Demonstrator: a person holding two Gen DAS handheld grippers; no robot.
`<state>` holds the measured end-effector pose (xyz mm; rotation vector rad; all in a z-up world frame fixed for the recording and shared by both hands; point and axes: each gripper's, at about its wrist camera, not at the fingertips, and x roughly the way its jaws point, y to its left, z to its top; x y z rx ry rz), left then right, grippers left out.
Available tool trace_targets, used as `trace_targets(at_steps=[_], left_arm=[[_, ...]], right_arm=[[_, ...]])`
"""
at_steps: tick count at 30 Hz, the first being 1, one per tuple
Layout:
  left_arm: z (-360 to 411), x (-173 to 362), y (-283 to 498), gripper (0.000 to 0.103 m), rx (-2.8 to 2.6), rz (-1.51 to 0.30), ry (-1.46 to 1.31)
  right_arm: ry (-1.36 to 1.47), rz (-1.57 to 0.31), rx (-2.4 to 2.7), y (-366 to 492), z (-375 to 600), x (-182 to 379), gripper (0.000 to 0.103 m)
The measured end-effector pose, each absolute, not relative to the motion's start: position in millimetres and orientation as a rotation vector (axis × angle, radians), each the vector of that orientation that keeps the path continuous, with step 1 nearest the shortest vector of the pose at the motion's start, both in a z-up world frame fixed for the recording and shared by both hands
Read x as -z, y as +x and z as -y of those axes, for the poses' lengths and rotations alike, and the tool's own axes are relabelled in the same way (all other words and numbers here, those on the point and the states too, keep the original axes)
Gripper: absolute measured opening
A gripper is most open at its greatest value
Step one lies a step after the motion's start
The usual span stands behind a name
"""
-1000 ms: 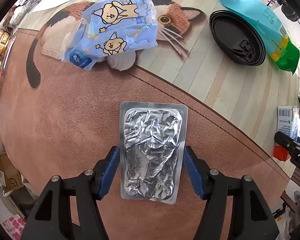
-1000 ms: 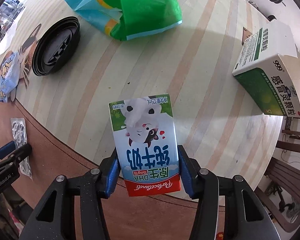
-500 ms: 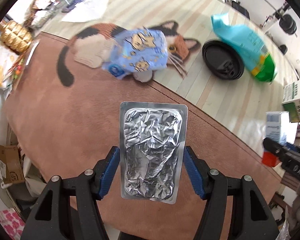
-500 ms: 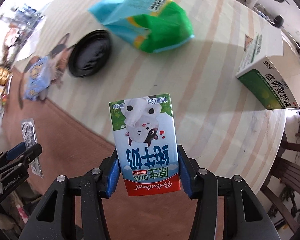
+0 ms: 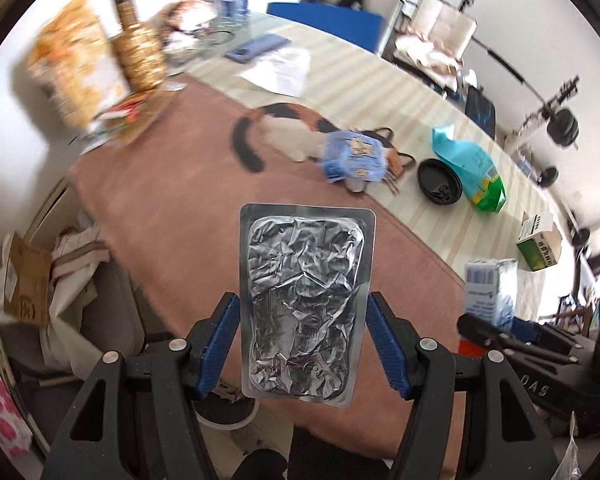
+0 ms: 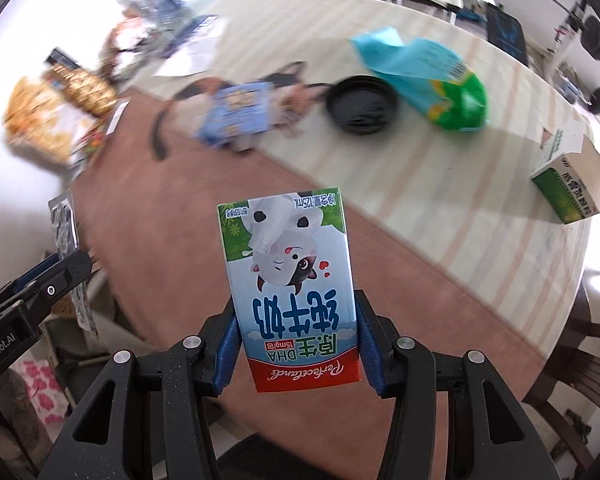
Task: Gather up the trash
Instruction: 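Carry the blister pack and milk carton to the white bin and release them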
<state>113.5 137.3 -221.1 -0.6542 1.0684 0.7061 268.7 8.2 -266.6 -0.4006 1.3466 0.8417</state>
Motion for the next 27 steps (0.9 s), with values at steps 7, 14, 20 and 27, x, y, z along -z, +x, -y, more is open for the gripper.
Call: trace_targets(at_steps=[7, 14, 20, 27], left_arm=[[-122.8, 234.5, -18.5, 0.062, -0.767, -1.025, -0.743], [-116.6, 348.5, -123.1, 0.062, -0.785, -1.192, -0.973], [-120.3, 472.8, -163.6, 0.062, -0.725, -1.278, -1.23], [-131.2, 624.3, -185.3, 0.064, -0.71, -1.3, -1.425]], right_arm=[[-0.442, -1.329, -0.938, 134.8, -5.3, 262.7, 0.053], [-0.513, -1.465, -0.962, 15.2, 2.2, 349.7, 0.053], [-0.585, -1.605, -0.959, -34.7, 3.7, 455.6, 0.053], [-0.63, -1.697, -0.971, -56.0, -11.7, 606.9, 0.054]])
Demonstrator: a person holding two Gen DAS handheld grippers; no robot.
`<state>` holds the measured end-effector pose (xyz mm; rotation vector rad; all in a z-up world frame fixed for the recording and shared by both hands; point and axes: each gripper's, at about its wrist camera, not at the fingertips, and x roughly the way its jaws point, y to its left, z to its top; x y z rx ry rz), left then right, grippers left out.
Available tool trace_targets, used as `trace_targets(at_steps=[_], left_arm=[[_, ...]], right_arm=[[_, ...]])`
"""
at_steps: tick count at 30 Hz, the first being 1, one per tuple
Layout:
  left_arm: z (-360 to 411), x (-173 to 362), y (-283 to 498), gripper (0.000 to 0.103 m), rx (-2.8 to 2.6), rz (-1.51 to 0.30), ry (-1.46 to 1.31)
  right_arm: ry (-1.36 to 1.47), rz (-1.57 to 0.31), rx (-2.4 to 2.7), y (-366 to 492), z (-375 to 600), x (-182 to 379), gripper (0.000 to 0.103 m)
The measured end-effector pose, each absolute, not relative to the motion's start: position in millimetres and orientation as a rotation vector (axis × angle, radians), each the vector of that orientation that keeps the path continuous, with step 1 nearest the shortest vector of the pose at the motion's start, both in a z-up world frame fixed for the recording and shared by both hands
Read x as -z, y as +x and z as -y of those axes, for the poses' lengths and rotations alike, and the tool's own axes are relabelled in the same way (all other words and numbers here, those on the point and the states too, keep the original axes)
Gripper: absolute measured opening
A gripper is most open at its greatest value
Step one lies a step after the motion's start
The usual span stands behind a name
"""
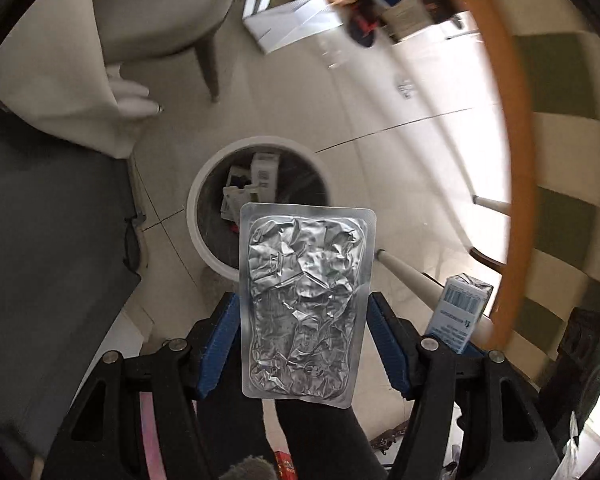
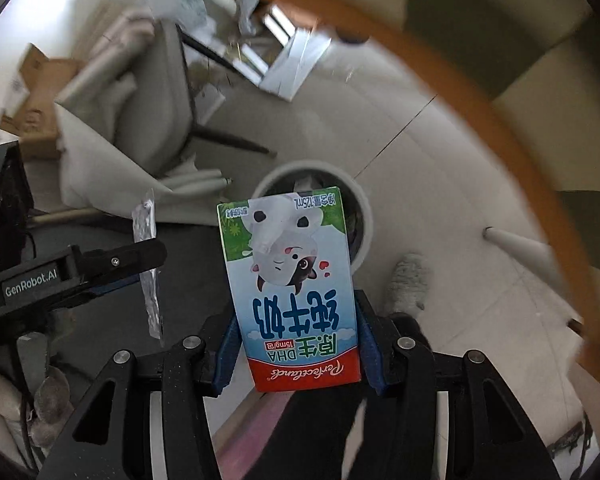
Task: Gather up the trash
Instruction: 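Carry the blister pack and milk carton to the white bin and release them, then move both tools back up to the table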
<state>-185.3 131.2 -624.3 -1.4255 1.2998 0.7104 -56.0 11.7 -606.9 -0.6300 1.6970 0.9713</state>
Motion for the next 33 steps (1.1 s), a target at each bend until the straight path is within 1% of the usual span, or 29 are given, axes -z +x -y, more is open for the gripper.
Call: trace_targets(at_steps=[1, 2, 3, 4, 7, 8, 9, 11, 12, 15, 19, 22, 29, 33], left_arm=[[-132.5, 642.7, -188.4, 0.074, -0.721, -1.3, -1.424], [-133.2, 663.7, -192.1, 0.081, -0.731, -1.309, -1.426], [-133.3, 683.8, -196.3, 0.092, -0.743, -1.319, -1.432], [-132.6, 694.5, -200.4, 0.097, -0.747, -1.32, -1.439], [-130.3, 732.9, -214.9, 0.097, -0.778, -1.347, -1.443], [-128.0, 736.7, -220.8, 0.097, -0.793, -1.357, -1.431], [-126.8, 737.1, -226.3, 0.097, -0.81, -1.361, -1.417], [-122.4, 741.0, -232.7, 0.097, -0.864, -1.374, -1.359], [-120.6, 741.1, -235.2, 0.097, -0.894, -1.389, -1.326], [-114.5, 738.7, -240.4, 0.097, -0.946, -1.429, -1.241], [-108.3, 721.9, -243.6, 0.097, -0.973, -1.451, -1.178], [-104.9, 703.7, -243.3, 0.097, -0.982, -1.453, -1.143], [-98.7, 649.6, -246.9, 0.097, -1.01, -1.433, -1.089], [-93.4, 615.5, -251.1, 0.097, -1.021, -1.404, -1.104]], right_arm=[[-0.653, -1.698, -0.98, -59.3, -14.9, 634.6, 0.054], [-0.668, -1.697, -0.986, -60.7, -17.6, 651.5, 0.054], [-0.684, -1.703, -0.996, -62.3, -20.5, 668.7, 0.054], [-0.696, -1.709, -1.0, -63.3, -23.0, 689.4, 0.054], [-0.72, -1.736, -1.013, -64.9, -29.5, 736.4, 0.055], [-0.731, -1.747, -1.015, -65.4, -29.2, 750.5, 0.066], [-0.734, -1.753, -1.019, -65.6, -31.0, 759.8, 0.084], [-0.756, -1.741, -1.015, -67.9, -30.4, 774.3, 0.097], [-0.771, -1.723, -1.009, -69.1, -31.9, 778.1, 0.099], [-0.815, -1.666, -0.973, -71.9, -26.4, 780.1, 0.102], [-0.893, -1.575, -0.917, -78.2, -20.4, 772.0, 0.102], [-0.92, -1.547, -0.898, -79.1, -20.1, 760.6, 0.102], [-0.917, -1.49, -0.89, -84.3, -19.2, 704.8, 0.102], [-0.903, -1.47, -0.889, -85.8, -18.0, 668.3, 0.102]])
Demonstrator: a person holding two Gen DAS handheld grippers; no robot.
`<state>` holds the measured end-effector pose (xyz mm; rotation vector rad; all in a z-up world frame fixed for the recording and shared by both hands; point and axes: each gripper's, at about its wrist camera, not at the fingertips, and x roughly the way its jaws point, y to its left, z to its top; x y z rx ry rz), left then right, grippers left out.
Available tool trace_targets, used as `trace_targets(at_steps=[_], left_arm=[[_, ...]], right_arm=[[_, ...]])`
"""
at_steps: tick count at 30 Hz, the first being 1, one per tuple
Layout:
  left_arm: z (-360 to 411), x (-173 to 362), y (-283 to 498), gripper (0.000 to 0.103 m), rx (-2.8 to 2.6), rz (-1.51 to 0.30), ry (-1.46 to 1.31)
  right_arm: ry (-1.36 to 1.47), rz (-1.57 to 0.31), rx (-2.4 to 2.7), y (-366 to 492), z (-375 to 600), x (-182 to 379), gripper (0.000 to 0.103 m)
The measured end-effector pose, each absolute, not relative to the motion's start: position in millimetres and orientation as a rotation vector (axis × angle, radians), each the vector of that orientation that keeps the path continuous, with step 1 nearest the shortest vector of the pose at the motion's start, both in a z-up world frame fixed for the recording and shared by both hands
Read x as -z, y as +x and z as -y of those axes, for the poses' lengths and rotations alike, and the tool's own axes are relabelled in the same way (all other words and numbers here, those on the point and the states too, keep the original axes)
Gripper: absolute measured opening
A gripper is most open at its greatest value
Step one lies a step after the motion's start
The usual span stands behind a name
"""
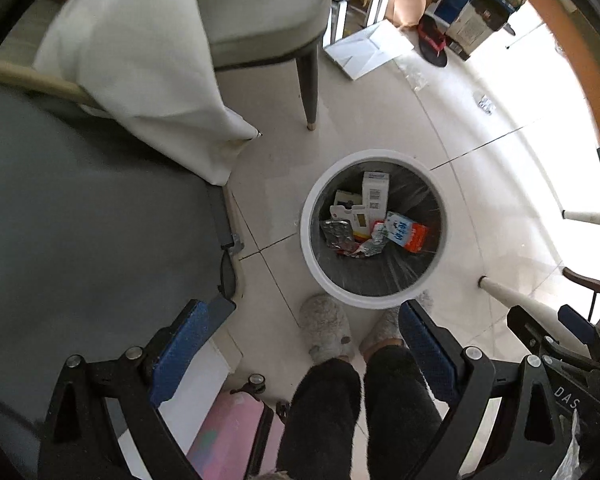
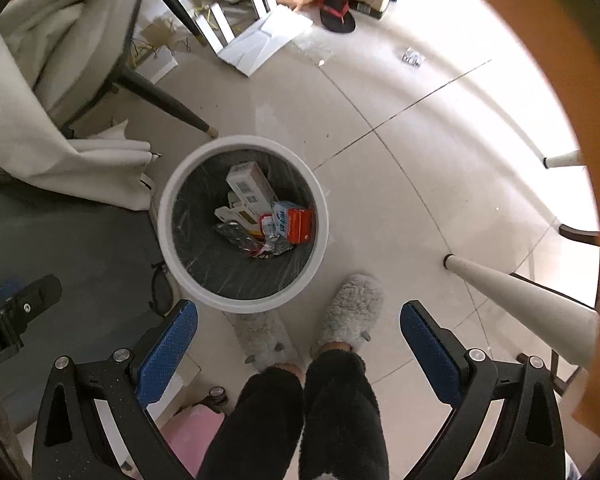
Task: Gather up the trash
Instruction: 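Move both tools back up to the table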
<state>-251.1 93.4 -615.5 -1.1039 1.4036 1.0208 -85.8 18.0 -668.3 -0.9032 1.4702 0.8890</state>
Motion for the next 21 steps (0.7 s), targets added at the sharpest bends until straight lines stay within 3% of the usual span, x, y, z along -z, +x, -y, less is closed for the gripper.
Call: trace_targets(at_steps=[21], left_arm=[[-53.4, 389.3, -263.6, 0.097, -1.009, -1.349, -0.991]], right_arm=[[-0.812, -1.424, -0.985, -102.1, 16.6, 404.8, 0.102]])
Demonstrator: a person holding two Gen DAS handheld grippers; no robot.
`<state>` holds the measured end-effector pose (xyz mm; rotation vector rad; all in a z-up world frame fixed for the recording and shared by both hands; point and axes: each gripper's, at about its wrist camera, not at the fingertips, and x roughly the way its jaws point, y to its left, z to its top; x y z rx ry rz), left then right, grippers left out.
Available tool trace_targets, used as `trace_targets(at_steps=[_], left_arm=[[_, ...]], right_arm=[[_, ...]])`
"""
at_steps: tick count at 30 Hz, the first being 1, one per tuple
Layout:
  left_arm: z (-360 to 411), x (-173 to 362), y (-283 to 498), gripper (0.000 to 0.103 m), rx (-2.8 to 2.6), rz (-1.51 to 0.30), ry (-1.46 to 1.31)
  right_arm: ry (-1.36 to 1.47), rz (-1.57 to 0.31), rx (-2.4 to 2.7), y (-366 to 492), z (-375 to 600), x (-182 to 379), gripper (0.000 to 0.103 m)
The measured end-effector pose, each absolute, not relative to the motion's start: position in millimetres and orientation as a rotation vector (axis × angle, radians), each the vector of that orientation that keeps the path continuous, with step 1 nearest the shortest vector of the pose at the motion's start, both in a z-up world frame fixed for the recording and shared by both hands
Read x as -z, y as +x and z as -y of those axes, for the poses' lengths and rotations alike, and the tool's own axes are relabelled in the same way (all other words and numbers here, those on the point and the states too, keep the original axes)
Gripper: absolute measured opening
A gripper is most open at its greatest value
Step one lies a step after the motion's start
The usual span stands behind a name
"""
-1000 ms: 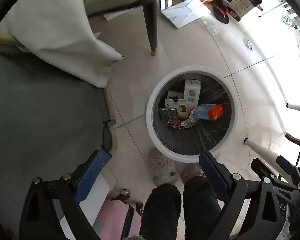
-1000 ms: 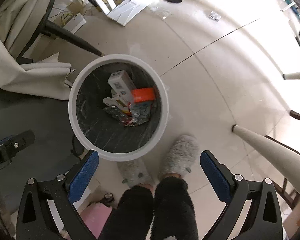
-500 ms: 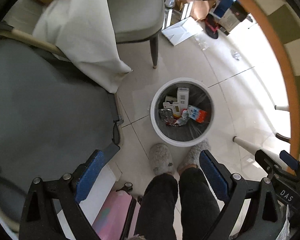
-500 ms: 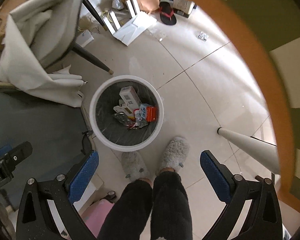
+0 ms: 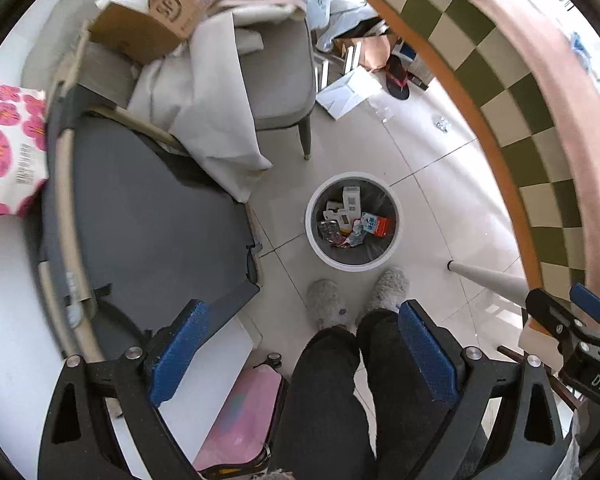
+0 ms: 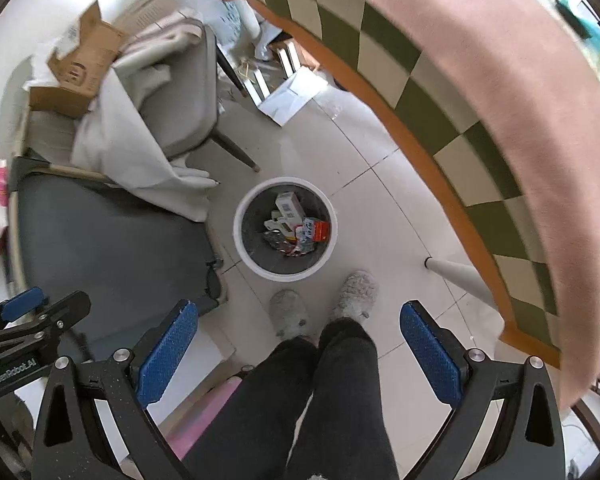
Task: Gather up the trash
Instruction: 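Move both tools back up to the table, then grasp the blue cat-print packet with the left tool while the right grasps the white paper box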
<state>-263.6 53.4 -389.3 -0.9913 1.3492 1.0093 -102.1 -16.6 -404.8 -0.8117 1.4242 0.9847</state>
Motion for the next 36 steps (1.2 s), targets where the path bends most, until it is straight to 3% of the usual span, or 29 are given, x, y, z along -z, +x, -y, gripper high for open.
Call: trace_targets(at_steps=[9, 17, 20, 29, 36], left_arm=[[-77.7, 305.8, -199.3, 0.097, -1.013, -1.258, -0.816], [-117.5, 243.7, -39.3, 0.097, -0.942, -1.179, -0.607], [-127.5, 232.0, 39.6, 0.102, -0.901, -1.166, -0.55], [-162.0, 261.4, 269.5, 0.102, -0.848, -1.21, -0.405], [-179.1, 314.5, 348.3, 0.102, -0.857, -1.329, -0.402]], right_arm=[[-0.572, -1.466, -0.952, -47.4, 21.4, 326.0, 0.102], [-0.298, -1.397, -0.764, 114.7, 39.4, 264.5, 0.102], [-0.205, -1.377, -0.648, 193.4, 58.7, 252.0, 0.102], [0.014, -1.315, -0.172, 456.6, 148.2, 271.8, 0.103], [0.041, -1.365, -0.043, 584.8, 158.4, 323.3, 0.102]])
